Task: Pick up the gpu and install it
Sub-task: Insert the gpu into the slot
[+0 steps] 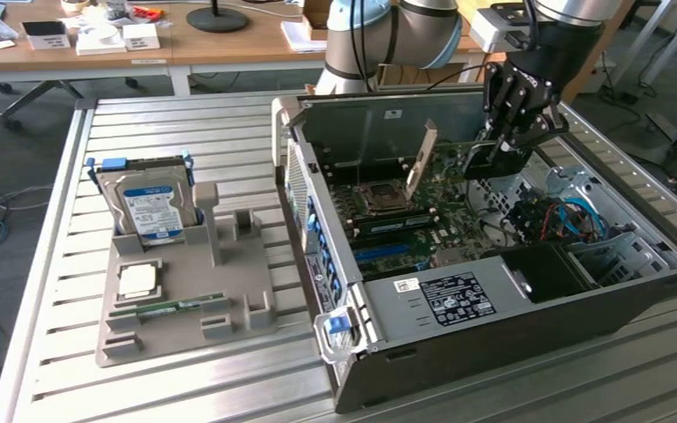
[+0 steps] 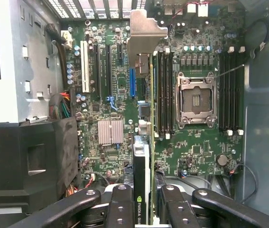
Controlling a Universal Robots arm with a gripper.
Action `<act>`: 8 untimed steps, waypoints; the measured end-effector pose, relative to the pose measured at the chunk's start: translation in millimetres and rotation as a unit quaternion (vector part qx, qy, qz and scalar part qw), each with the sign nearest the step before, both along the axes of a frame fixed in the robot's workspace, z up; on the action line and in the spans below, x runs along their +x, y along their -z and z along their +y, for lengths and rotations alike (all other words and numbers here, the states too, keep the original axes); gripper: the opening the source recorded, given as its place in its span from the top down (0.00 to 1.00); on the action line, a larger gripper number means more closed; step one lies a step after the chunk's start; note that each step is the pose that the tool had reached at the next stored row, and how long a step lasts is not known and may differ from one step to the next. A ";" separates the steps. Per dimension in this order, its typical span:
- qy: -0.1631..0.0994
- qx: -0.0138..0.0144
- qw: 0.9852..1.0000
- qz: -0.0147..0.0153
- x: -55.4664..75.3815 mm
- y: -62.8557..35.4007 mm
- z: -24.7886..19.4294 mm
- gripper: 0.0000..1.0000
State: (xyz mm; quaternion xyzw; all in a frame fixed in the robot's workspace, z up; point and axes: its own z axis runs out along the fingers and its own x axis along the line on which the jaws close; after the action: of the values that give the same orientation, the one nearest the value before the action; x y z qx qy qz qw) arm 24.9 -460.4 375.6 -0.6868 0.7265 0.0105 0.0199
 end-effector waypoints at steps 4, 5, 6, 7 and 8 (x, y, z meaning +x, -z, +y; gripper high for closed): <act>0.000 0.000 1.000 0.000 -4.0 0.5 0.0 0.73; 0.000 0.000 1.000 0.000 -5.5 0.6 0.0 0.73; 0.000 0.000 1.000 0.000 -6.9 0.7 0.0 0.73; 0.000 0.000 1.000 0.000 -8.4 1.0 0.0 0.73; 0.000 0.000 1.000 0.000 -10.1 1.3 0.0 0.73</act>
State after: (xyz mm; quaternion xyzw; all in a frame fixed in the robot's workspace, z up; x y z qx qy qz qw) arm 14.8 -460.3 374.2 -0.6867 0.7266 0.0104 0.0200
